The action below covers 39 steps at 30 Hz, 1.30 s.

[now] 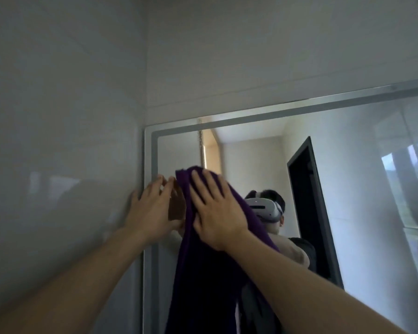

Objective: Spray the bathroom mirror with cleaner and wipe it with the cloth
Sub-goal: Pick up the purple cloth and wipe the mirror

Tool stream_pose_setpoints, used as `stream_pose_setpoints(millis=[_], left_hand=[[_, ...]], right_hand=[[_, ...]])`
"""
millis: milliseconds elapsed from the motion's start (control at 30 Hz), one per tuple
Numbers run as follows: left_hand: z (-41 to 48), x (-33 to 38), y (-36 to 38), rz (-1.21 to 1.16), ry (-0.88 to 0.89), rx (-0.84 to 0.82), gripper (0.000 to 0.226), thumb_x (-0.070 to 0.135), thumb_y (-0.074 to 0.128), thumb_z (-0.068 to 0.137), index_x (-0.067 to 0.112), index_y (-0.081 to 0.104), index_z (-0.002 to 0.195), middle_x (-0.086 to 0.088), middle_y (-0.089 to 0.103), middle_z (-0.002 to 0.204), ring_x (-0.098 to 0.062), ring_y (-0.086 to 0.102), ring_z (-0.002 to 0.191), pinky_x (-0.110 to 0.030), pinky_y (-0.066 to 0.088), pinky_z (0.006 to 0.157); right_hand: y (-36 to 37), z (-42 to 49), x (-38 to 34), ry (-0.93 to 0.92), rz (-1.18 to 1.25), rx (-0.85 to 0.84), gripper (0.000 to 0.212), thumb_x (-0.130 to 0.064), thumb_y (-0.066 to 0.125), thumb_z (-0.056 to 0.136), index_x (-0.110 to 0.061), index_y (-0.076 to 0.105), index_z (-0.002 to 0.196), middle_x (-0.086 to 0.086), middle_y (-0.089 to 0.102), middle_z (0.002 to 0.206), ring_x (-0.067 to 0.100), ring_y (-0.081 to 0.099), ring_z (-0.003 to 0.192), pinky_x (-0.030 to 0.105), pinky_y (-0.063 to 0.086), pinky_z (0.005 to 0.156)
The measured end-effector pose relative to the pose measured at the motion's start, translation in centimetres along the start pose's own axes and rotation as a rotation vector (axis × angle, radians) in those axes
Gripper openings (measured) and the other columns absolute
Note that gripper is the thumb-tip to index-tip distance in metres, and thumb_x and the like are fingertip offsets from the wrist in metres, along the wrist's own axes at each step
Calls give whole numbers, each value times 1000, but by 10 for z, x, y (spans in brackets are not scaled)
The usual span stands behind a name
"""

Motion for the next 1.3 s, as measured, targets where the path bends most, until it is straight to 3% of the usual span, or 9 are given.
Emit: stream_pose_setpoints(millis=[133, 300, 467, 733, 967, 1100, 1200, 1300], left_hand=[[-3, 0, -1, -31, -3, -16, 120, 70, 71, 76, 25, 1, 163, -5, 2, 171, -27, 13, 156, -55, 22, 123], [-2, 5, -1, -62, -37, -28, 125, 66, 78, 74, 26, -1, 163, -2, 0, 171, -28, 8, 157, -52, 22, 124], [-4, 2, 3, -177, -18, -40, 125, 58, 81, 76, 24, -2, 163, -1, -4, 172, -28, 2, 157, -44, 21, 126], [-1, -2, 11, -258, -9, -33, 125, 53, 82, 77, 26, -4, 163, 5, -13, 171, -23, -7, 157, -41, 18, 126], [3, -4, 15, -293, 1, -22, 124, 52, 83, 77, 29, -4, 163, 9, -15, 170, -20, -9, 157, -45, 20, 127], [2, -8, 14, -299, 64, 20, 104, 45, 71, 89, 32, -2, 163, 4, -7, 171, -19, -1, 157, -42, 28, 124], [-3, -2, 7, -347, 134, 83, 88, 39, 61, 95, 31, 5, 162, 0, 8, 170, -22, 12, 155, -45, 31, 121], [-4, -8, 5, -408, 109, 117, 68, 27, 61, 93, 17, 31, 153, -5, 37, 156, -28, 34, 146, -45, 39, 115]], right_hand=[[17, -47, -16, -146, -29, -92, 75, -42, 32, 102, -14, -1, 163, 11, -10, 171, 33, -15, 157, 50, -15, 125], [7, -83, 28, -231, -72, -138, 78, -44, 40, 97, -17, 12, 164, 8, 0, 172, 30, -5, 159, 51, -4, 128], [-16, -74, 99, -64, -122, -85, 79, -43, 40, 91, -13, 24, 162, 9, 11, 172, 32, 7, 159, 52, 14, 127], [-55, 20, 164, 225, -120, 56, 73, -44, 14, 97, -20, 2, 164, 4, -1, 173, 27, -3, 159, 49, 2, 129], [-58, 104, 111, 201, -61, 83, 69, -45, 19, 102, -21, 1, 164, 5, -5, 173, 29, -9, 159, 50, -7, 127], [-44, 122, 54, 68, -45, 57, 72, -47, 18, 99, -21, 2, 164, 5, -5, 173, 29, -10, 159, 51, -8, 127], [-26, 113, 8, -66, -43, 31, 70, -49, 18, 101, -21, 6, 164, 4, -2, 172, 29, -8, 159, 50, -13, 125], [-6, 91, -23, -158, -61, -15, 71, -51, 24, 103, -21, 3, 164, 5, -5, 172, 29, -12, 158, 51, -14, 125]])
Point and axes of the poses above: each hand's wrist, its own z-axis towards the middle knuckle, its own y-axis out of the palm, x = y × z, the point moved 9 cm from there along z, towards the middle knuckle
